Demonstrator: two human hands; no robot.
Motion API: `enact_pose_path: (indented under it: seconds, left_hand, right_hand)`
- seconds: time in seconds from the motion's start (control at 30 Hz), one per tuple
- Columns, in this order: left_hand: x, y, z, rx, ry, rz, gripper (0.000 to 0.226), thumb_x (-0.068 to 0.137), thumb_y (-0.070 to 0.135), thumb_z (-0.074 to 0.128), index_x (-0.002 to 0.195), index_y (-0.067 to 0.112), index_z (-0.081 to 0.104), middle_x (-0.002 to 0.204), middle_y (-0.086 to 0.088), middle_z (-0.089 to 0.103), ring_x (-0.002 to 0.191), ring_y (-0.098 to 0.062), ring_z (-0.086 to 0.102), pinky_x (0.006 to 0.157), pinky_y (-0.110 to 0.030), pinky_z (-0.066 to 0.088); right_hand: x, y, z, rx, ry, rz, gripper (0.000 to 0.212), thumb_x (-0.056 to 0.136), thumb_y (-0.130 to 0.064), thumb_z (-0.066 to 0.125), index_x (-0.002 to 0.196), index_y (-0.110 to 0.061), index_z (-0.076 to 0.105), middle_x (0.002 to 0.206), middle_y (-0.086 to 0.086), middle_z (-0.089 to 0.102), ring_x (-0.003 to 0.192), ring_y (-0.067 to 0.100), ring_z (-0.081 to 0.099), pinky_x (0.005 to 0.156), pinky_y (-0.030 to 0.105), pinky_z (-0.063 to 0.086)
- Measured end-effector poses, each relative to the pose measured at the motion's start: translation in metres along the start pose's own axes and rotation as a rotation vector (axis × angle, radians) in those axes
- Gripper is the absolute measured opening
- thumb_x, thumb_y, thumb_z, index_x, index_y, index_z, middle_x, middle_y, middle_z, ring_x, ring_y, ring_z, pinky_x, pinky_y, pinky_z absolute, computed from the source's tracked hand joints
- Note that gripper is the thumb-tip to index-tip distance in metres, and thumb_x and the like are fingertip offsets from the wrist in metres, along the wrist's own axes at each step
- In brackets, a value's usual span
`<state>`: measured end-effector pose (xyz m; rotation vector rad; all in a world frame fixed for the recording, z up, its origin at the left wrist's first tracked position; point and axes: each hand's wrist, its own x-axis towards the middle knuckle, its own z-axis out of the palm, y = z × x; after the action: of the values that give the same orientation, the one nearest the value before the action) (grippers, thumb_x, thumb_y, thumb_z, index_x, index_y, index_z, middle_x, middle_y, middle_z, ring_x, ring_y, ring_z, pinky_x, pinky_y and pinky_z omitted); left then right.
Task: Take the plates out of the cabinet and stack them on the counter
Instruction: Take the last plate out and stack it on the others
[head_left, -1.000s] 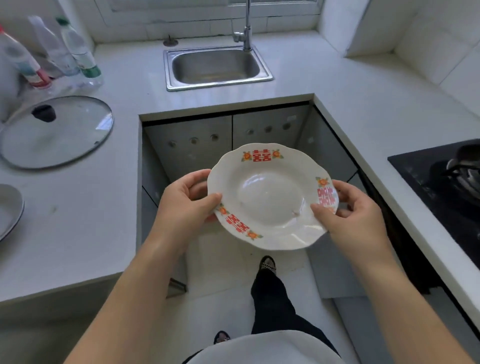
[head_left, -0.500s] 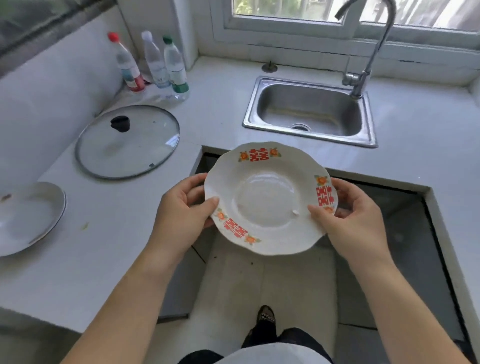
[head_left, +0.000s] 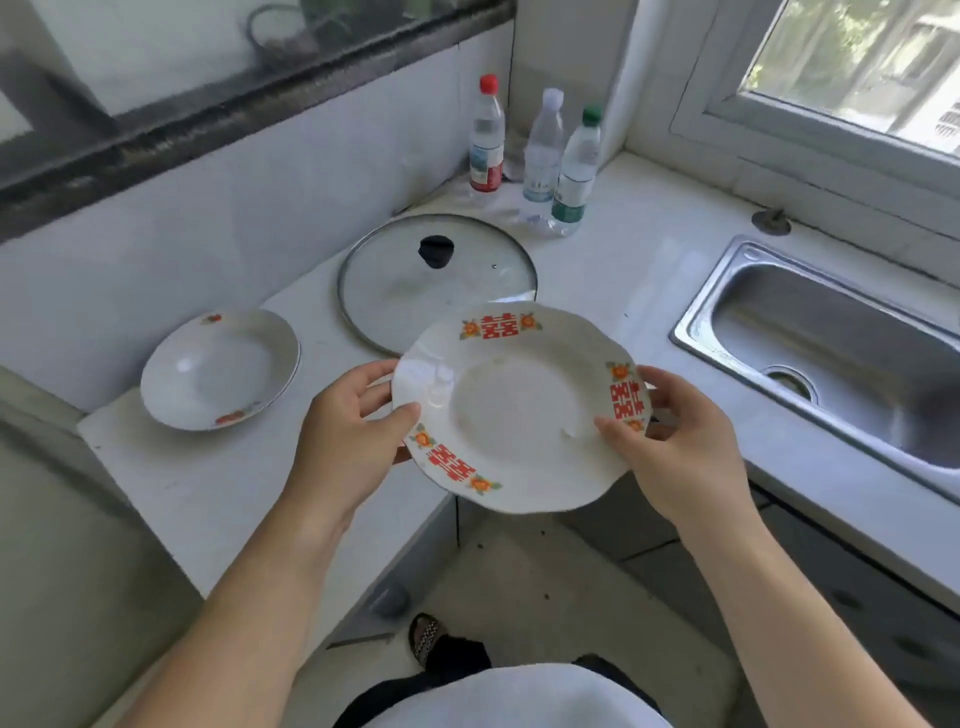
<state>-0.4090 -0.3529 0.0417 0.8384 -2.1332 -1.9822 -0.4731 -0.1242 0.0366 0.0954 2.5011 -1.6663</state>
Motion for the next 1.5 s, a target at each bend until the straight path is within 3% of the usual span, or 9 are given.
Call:
enact_pose_path:
  seconds: [0.1,0.2,0.33,0.63,0.73,0.87,1.2,1.37,1.5]
  left_hand:
    - [0.020,0.006,-0.015,-0.031,0.013,0.032,0.037,0.084,0.004,0.058,0.091,0.041,0.056,0.104,0.013,0.070,0.079,-0.004,0.070,0.055,-0.017,0.053]
    - [0.035,0.008,-0.038,-0.079,0.080,0.036,0.034,0.084,0.007,0.060,0.102,0.036,0.057,0.106,0.013,0.068,0.085,-0.005,0.069,0.057,-0.016,0.055]
    - [0.050,0.000,-0.080,-0.143,0.216,-0.007,0.041,0.083,0.007,0.063,0.119,0.026,0.058,0.109,0.011,0.069,0.094,-0.008,0.067,0.066,-0.021,0.054]
    - [0.062,-0.018,-0.135,-0.266,0.620,-0.101,0.045,0.081,0.001,0.062,0.118,0.025,0.059,0.107,0.007,0.069,0.095,-0.012,0.067,0.066,-0.025,0.055]
    - [0.067,-0.016,-0.138,-0.286,0.752,-0.115,0.046,0.081,-0.003,0.060,0.122,0.019,0.058,0.108,0.004,0.069,0.097,-0.013,0.066,0.058,-0.016,0.054]
    - [0.082,-0.019,-0.134,-0.348,0.861,-0.179,0.048,0.082,-0.004,0.059,0.124,0.017,0.056,0.109,0.003,0.068,0.092,-0.012,0.066,0.059,-0.019,0.055]
    - [0.121,-0.037,-0.135,-0.370,0.926,-0.356,0.041,0.083,-0.008,0.055,0.109,0.023,0.055,0.096,0.006,0.066,0.085,-0.010,0.065,0.060,-0.020,0.050]
    - [0.129,-0.059,-0.146,-0.326,0.969,-0.417,0.045,0.081,-0.010,0.056,0.118,0.016,0.058,0.108,-0.003,0.061,0.095,-0.024,0.063,0.060,-0.023,0.049]
    - [0.141,-0.079,-0.157,-0.279,0.940,-0.459,0.045,0.080,-0.011,0.058,0.119,0.012,0.058,0.104,-0.005,0.060,0.094,-0.026,0.062,0.065,-0.029,0.053]
  right_hand:
    - [0.022,-0.025,0.017,-0.058,-0.023,-0.060,0.047,0.078,-0.018,0.073,0.119,-0.030,0.053,0.098,-0.015,0.060,0.082,0.013,0.066,0.061,0.025,0.054]
    - [0.042,-0.045,0.042,-0.102,-0.066,-0.120,0.049,0.078,-0.017,0.072,0.122,-0.027,0.052,0.098,-0.016,0.059,0.078,0.012,0.067,0.052,0.017,0.046]
    - [0.066,-0.061,0.094,-0.171,-0.211,-0.140,0.048,0.077,-0.018,0.073,0.121,-0.026,0.053,0.095,-0.015,0.061,0.079,0.014,0.067,0.058,0.021,0.048]
    - [0.125,-0.089,0.203,-0.254,-0.627,-0.244,0.048,0.077,-0.016,0.073,0.121,-0.021,0.054,0.093,-0.006,0.066,0.079,0.014,0.065,0.058,0.028,0.051]
    - [0.146,-0.099,0.231,-0.285,-0.746,-0.311,0.047,0.076,-0.017,0.073,0.119,-0.023,0.053,0.091,-0.010,0.064,0.077,0.009,0.064,0.048,0.021,0.048]
    - [0.175,-0.109,0.262,-0.304,-0.865,-0.349,0.048,0.078,-0.015,0.071,0.121,-0.024,0.051,0.092,-0.014,0.061,0.075,0.003,0.062,0.053,0.011,0.043]
    - [0.208,-0.100,0.322,-0.394,-1.020,-0.345,0.049,0.081,-0.010,0.065,0.125,-0.018,0.048,0.093,-0.007,0.057,0.066,-0.003,0.055,0.042,0.003,0.038]
    - [0.203,-0.088,0.339,-0.404,-1.036,-0.339,0.048,0.082,-0.013,0.064,0.127,-0.022,0.047,0.091,-0.012,0.056,0.067,-0.004,0.056,0.047,0.009,0.041]
    - [0.199,-0.082,0.350,-0.419,-1.026,-0.352,0.047,0.082,-0.012,0.062,0.127,-0.020,0.049,0.093,-0.012,0.055,0.078,0.009,0.058,0.059,0.016,0.045]
